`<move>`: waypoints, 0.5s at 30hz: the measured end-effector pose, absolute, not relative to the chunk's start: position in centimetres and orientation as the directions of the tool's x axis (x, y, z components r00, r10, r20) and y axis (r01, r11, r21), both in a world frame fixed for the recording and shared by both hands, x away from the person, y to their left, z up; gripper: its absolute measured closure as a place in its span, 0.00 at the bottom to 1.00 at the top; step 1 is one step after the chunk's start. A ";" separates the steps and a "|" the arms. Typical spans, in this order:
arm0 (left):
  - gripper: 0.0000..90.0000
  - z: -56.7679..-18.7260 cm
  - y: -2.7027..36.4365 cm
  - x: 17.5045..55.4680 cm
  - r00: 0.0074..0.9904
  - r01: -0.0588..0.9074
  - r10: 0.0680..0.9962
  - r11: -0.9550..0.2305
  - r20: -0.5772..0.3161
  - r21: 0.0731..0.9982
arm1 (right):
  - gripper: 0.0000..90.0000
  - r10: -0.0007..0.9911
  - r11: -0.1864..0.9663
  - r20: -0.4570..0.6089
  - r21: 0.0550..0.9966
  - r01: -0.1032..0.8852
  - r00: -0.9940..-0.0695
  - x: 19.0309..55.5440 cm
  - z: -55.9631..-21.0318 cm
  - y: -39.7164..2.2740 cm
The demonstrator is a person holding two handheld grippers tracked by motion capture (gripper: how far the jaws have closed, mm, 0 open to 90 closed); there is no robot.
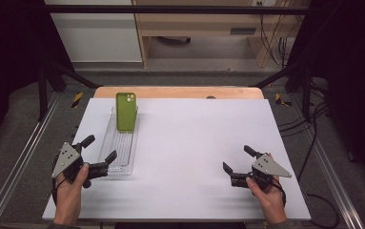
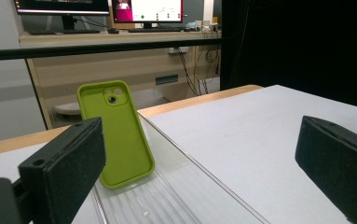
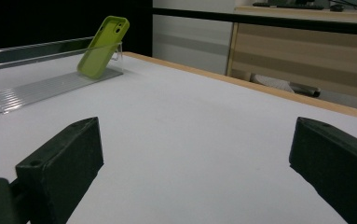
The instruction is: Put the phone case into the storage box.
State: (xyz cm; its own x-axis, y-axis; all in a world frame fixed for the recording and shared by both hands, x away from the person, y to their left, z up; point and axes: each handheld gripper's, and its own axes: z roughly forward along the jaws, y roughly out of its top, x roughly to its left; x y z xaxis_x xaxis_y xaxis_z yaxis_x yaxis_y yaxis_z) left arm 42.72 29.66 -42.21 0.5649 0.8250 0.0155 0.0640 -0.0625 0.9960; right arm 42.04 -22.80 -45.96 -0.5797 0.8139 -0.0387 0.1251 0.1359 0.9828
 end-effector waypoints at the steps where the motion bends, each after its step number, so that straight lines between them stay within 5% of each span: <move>1: 0.02 -42.3 29.7 42.7 0.566 0.062 0.824 -0.064 0.018 0.996 | 0.03 0.814 0.135 -0.037 0.983 0.126 -0.580 42.0 -46.0 -22.8; 15: 0.02 -44.2 29.7 42.7 0.595 0.083 0.803 -0.073 0.010 0.994 | 0.03 0.814 0.137 -0.040 0.983 0.125 -0.580 42.1 -46.0 -22.8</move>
State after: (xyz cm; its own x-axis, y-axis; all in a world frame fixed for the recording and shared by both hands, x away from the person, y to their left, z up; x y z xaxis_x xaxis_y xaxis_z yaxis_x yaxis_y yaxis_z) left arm 42.71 29.71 -44.16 0.5952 0.8035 0.0098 0.0825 -0.0733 0.9939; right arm 42.06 -22.79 -46.04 -0.5796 0.8140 -0.0398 0.1246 0.1368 0.9827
